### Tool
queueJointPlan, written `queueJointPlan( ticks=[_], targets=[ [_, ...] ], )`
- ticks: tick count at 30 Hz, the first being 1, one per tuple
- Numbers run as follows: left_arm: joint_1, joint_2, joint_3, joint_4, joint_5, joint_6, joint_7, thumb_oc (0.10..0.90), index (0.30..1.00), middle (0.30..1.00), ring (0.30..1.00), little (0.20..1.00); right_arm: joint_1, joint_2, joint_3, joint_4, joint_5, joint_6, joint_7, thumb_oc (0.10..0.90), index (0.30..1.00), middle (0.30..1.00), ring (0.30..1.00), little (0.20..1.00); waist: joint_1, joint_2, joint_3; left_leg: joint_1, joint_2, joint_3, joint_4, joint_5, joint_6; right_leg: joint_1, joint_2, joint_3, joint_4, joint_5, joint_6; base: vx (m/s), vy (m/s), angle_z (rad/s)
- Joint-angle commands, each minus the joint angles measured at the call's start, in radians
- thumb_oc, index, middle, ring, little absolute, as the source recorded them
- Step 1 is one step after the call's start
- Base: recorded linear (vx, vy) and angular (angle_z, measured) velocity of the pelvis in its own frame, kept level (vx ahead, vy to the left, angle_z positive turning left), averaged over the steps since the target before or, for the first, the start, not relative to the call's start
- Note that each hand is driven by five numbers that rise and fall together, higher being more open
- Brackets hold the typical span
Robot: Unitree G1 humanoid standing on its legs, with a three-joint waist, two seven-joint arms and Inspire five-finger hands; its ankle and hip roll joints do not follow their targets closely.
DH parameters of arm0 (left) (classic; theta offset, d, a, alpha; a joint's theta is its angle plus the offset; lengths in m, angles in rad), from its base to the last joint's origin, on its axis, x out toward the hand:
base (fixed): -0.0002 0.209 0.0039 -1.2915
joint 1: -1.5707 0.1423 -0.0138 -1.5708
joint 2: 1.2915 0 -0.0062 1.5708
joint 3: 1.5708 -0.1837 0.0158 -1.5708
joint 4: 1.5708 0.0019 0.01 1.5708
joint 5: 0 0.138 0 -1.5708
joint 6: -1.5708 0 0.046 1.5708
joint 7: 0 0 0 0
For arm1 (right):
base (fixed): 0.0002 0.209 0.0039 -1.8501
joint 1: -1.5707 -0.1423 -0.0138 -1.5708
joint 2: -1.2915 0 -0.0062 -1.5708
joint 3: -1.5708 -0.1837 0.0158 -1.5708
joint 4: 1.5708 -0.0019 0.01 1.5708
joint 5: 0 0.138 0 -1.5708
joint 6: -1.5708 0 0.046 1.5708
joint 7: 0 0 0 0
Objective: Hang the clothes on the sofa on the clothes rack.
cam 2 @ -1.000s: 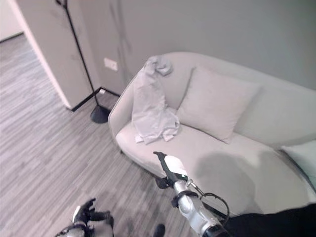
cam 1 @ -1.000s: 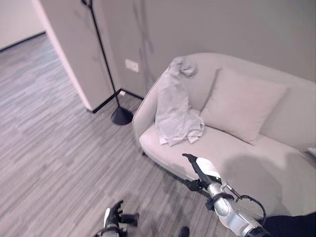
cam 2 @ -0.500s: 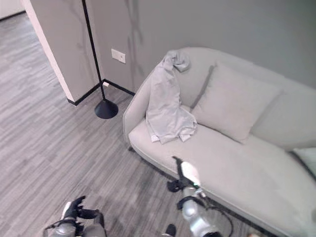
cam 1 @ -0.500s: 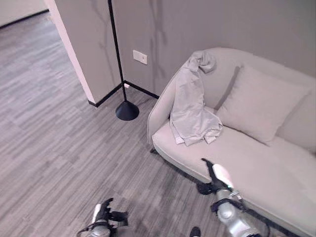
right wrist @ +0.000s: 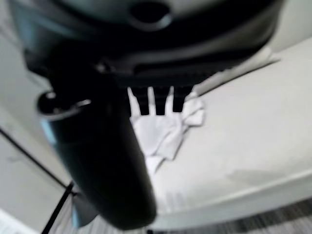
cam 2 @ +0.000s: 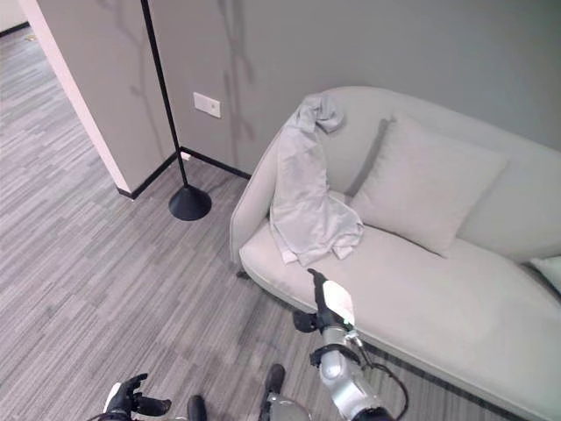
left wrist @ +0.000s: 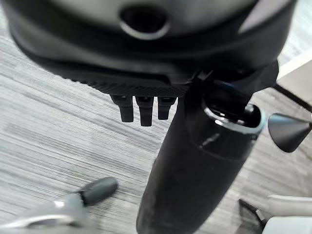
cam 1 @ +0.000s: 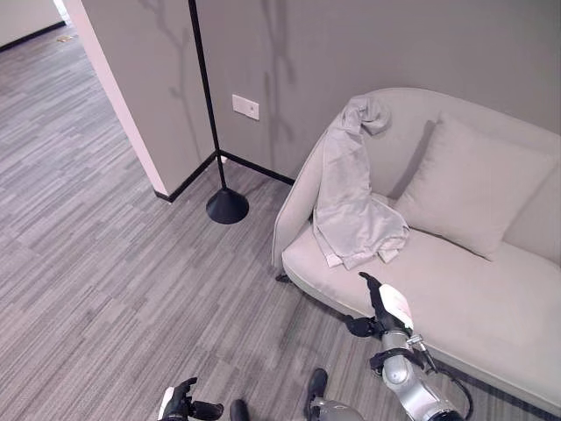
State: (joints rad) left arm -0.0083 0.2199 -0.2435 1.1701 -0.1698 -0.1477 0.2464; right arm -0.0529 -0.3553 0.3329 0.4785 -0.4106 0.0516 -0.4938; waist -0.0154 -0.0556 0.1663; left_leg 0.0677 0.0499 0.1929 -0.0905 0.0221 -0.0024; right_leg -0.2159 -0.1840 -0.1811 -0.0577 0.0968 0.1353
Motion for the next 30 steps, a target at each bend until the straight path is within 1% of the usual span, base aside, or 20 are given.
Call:
queueJointPlan(
  ticks=[1, 3, 4, 8, 9, 10, 12, 13, 14, 15, 16, 17, 18, 19, 20, 22, 23, 27, 28, 30],
  targets=[
    [-0.028, -0.028, -0.051, -0.021, 0.066, -0.038, -0.018, 0.800, 0.900, 0.900, 0.900, 0.900, -0.123, -0.074, -0.062, -0.069, -0.034, -0.022, -0.096, 0.800, 0.900, 0.900, 0.900, 0.900, 0.021, 0.005, 0.012, -0.019, 0.010, -0.060, 0.073, -0.121, -0.018, 0.021, -0.028, -0.019, 0.074, -0.009, 0.023, 0.35, -0.189, 0.52],
    [-0.007, -0.037, -0.055, -0.019, 0.065, -0.035, -0.022, 0.800, 0.900, 0.900, 0.900, 0.900, -0.131, -0.069, -0.057, -0.038, -0.029, -0.026, -0.096, 0.800, 0.900, 0.900, 0.900, 0.900, 0.021, 0.004, -0.006, 0.010, 0.026, -0.071, 0.096, -0.147, -0.024, 0.050, -0.008, -0.023, 0.095, -0.019, 0.012, 0.30, -0.163, 0.46],
    [-0.007, -0.036, -0.054, -0.019, 0.065, -0.035, -0.022, 0.800, 0.900, 0.900, 0.900, 0.900, -0.132, -0.069, -0.056, -0.038, -0.029, -0.026, -0.096, 0.800, 0.900, 0.900, 0.900, 0.900, 0.020, 0.002, -0.007, 0.006, 0.024, -0.072, 0.096, -0.143, -0.024, 0.047, -0.011, -0.024, 0.093, -0.016, 0.011, 0.23, -0.161, 0.25],
    [0.017, -0.060, -0.038, 0.004, 0.034, -0.027, -0.023, 0.800, 0.900, 0.900, 0.900, 0.900, -0.122, -0.075, -0.039, -0.033, -0.033, -0.040, -0.086, 0.800, 0.900, 0.900, 0.900, 0.900, 0.025, 0.006, -0.040, 0.033, 0.075, -0.085, 0.153, -0.191, -0.043, 0.087, 0.029, -0.054, 0.112, -0.054, -0.008, 0.20, -0.148, 0.05],
    [0.019, -0.066, -0.041, 0.005, 0.030, -0.026, -0.023, 0.800, 0.900, 0.900, 0.900, 0.900, -0.125, -0.076, -0.031, -0.022, -0.028, -0.048, -0.087, 0.800, 0.900, 0.900, 0.900, 0.900, 0.025, 0.006, -0.046, 0.023, 0.086, -0.091, 0.198, -0.195, -0.053, 0.101, 0.042, -0.063, 0.111, -0.068, -0.023, 0.28, -0.306, 0.18],
    [0.005, -0.068, -0.062, -0.013, 0.027, -0.026, -0.024, 0.800, 0.900, 0.900, 0.900, 0.900, -0.144, -0.070, -0.024, 0.002, 0.014, -0.062, -0.093, 0.800, 0.900, 0.900, 0.900, 0.900, 0.035, 0.006, -0.033, -0.040, 0.117, -0.107, 0.363, -0.157, -0.076, 0.137, 0.073, -0.072, 0.109, -0.096, -0.054, 0.20, -0.307, 0.19],
    [-0.017, -0.061, -0.091, -0.039, 0.036, -0.027, -0.022, 0.800, 0.900, 0.900, 0.900, 0.900, -0.183, -0.076, -0.009, 0.033, 0.034, -0.071, -0.106, 0.800, 0.900, 0.900, 0.900, 0.900, 0.050, -0.003, -0.008, -0.138, 0.115, -0.159, 0.564, -0.109, -0.081, 0.169, 0.091, -0.084, 0.103, -0.120, -0.091, 0.10, -0.225, 0.15],
    [-0.039, -0.056, -0.126, -0.067, 0.049, -0.034, -0.013, 0.800, 0.900, 0.900, 0.900, 0.900, -0.219, -0.081, 0.008, 0.072, 0.039, -0.073, -0.116, 0.800, 0.900, 0.900, 0.900, 0.900, 0.060, -0.013, 0.013, -0.207, 0.121, -0.170, 0.583, -0.100, -0.076, 0.193, 0.089, -0.090, 0.093, -0.134, -0.094, 0.04, -0.097, -0.05],
    [-0.040, -0.056, -0.125, -0.068, 0.049, -0.033, -0.013, 0.800, 0.900, 0.900, 0.900, 0.900, -0.223, -0.080, 0.009, 0.075, 0.040, -0.075, -0.118, 0.800, 0.900, 0.900, 0.900, 0.900, 0.057, -0.012, 0.013, -0.211, 0.122, -0.173, 0.588, -0.102, -0.076, 0.193, 0.090, -0.093, 0.092, -0.134, -0.094, 0.14, 0.013, -0.12],
    [-0.047, -0.053, -0.156, -0.086, 0.071, -0.039, -0.019, 0.800, 0.900, 0.900, 0.900, 0.900, -0.249, -0.073, 0.014, 0.126, 0.069, -0.078, -0.117, 0.800, 0.900, 0.900, 0.900, 0.900, 0.062, -0.013, 0.009, -0.218, 0.179, -0.139, 0.450, -0.107, -0.081, 0.217, 0.080, -0.101, 0.065, -0.138, -0.075, 0.12, 0.055, -0.08],
    [-0.046, -0.053, -0.156, -0.087, 0.071, -0.038, -0.019, 0.800, 0.900, 0.900, 0.900, 0.900, -0.250, -0.072, 0.015, 0.129, 0.070, -0.079, -0.118, 0.800, 0.900, 0.900, 0.900, 0.900, 0.068, -0.012, 0.015, -0.200, 0.182, -0.131, 0.439, -0.107, -0.083, 0.226, 0.083, -0.096, 0.062, -0.139, -0.075, 0.18, 0.138, 0.07],
    [-0.043, -0.054, -0.166, -0.086, 0.079, -0.039, -0.023, 0.800, 0.900, 0.900, 0.900, 0.900, -0.259, -0.073, 0.017, 0.137, 0.081, -0.083, -0.112, 0.800, 0.900, 0.900, 0.900, 0.900, 0.069, -0.001, 0.010, -0.200, 0.208, -0.122, 0.318, -0.052, -0.097, 0.236, 0.079, -0.097, 0.050, -0.141, -0.065, 0.17, 0.259, 0.09],
    [-0.040, -0.059, -0.171, -0.066, 0.078, -0.036, -0.014, 0.800, 0.900, 0.900, 0.900, 0.900, -0.272, -0.078, 0.023, 0.160, 0.105, -0.093, -0.111, 0.800, 0.900, 0.900, 0.900, 0.900, 0.074, 0.022, 0.007, -0.239, 0.249, -0.124, 0.175, 0.055, -0.120, 0.254, 0.068, -0.095, 0.032, -0.148, -0.050, 0.16, 0.258, 0.13],
    [-0.040, -0.061, -0.171, -0.065, 0.079, -0.037, -0.013, 0.800, 0.900, 0.900, 0.900, 0.900, -0.273, -0.079, 0.025, 0.162, 0.106, -0.094, -0.112, 0.800, 0.900, 0.900, 0.900, 0.900, 0.074, 0.023, 0.008, -0.227, 0.249, -0.121, 0.154, 0.067, -0.122, 0.257, 0.069, -0.095, 0.030, -0.148, -0.052, 0.27, 0.335, 0.20],
    [-0.018, -0.066, -0.161, -0.047, 0.077, -0.034, -0.015, 0.800, 0.900, 0.900, 0.900, 0.900, -0.254, -0.071, 0.037, 0.178, 0.106, -0.093, -0.092, 0.800, 0.900, 0.900, 0.900, 0.900, 0.074, 0.049, -0.012, -0.167, 0.263, -0.113, 0.071, 0.056, -0.141, 0.276, 0.067, -0.086, 0.029, -0.160, -0.041, 0.17, 0.156, 0.17],
    [-0.007, -0.065, -0.157, -0.048, 0.075, -0.033, -0.019, 0.800, 0.900, 0.900, 0.900, 0.900, -0.245, -0.070, 0.039, 0.183, 0.096, -0.085, -0.083, 0.800, 0.900, 0.900, 0.900, 0.900, 0.072, 0.059, -0.024, -0.157, 0.252, -0.111, 0.060, 0.060, -0.144, 0.272, 0.058, -0.087, 0.026, -0.154, -0.037, 0.20, 0.245, -0.15],
    [0.014, -0.051, -0.145, -0.063, 0.065, -0.036, -0.025, 0.800, 0.900, 0.900, 0.900, 0.900, -0.244, -0.067, 0.034, 0.201, 0.089, -0.070, -0.083, 0.800, 0.900, 0.900, 0.900, 0.900, 0.077, 0.061, -0.031, -0.150, 0.226, -0.102, 0.065, 0.049, -0.142, 0.278, 0.028, -0.090, 0.016, -0.135, -0.026, 0.17, 0.239, -0.34],
    [0.017, -0.038, -0.142, -0.059, 0.071, -0.037, -0.024, 0.800, 0.900, 0.900, 0.900, 0.900, -0.273, -0.052, 0.032, 0.242, 0.093, -0.064, -0.095, 0.800, 0.900, 0.900, 0.900, 0.900, 0.086, 0.055, -0.027, -0.138, 0.199, -0.083, 0.059, 0.037, -0.132, 0.274, 0.001, -0.077, 0.008, -0.115, -0.009, 0.09, 0.160, -0.06],
    [0.010, -0.022, -0.132, -0.050, 0.065, -0.043, -0.014, 0.800, 0.900, 0.900, 0.900, 0.900, -0.315, -0.044, 0.032, 0.276, 0.094, -0.052, -0.116, 0.800, 0.900, 0.900, 0.900, 0.900, 0.093, 0.052, -0.015, -0.145, 0.178, -0.069, 0.061, 0.031, -0.124, 0.251, -0.024, -0.071, 0.008, -0.097, 0.005, -0.03, 0.167, 0.00],
    [0.004, -0.011, -0.117, -0.053, 0.034, -0.054, 0.003, 0.800, 0.900, 0.900, 0.900, 0.900, -0.363, -0.045, 0.025, 0.304, 0.093, -0.039, -0.150, 0.800, 0.900, 0.900, 0.900, 0.900, 0.103, 0.049, 0.010, -0.167, 0.162, -0.064, 0.067, 0.026, -0.114, 0.221, -0.042, -0.061, 0.009, -0.080, 0.014, -0.07, 0.162, -0.04]
  ],
)
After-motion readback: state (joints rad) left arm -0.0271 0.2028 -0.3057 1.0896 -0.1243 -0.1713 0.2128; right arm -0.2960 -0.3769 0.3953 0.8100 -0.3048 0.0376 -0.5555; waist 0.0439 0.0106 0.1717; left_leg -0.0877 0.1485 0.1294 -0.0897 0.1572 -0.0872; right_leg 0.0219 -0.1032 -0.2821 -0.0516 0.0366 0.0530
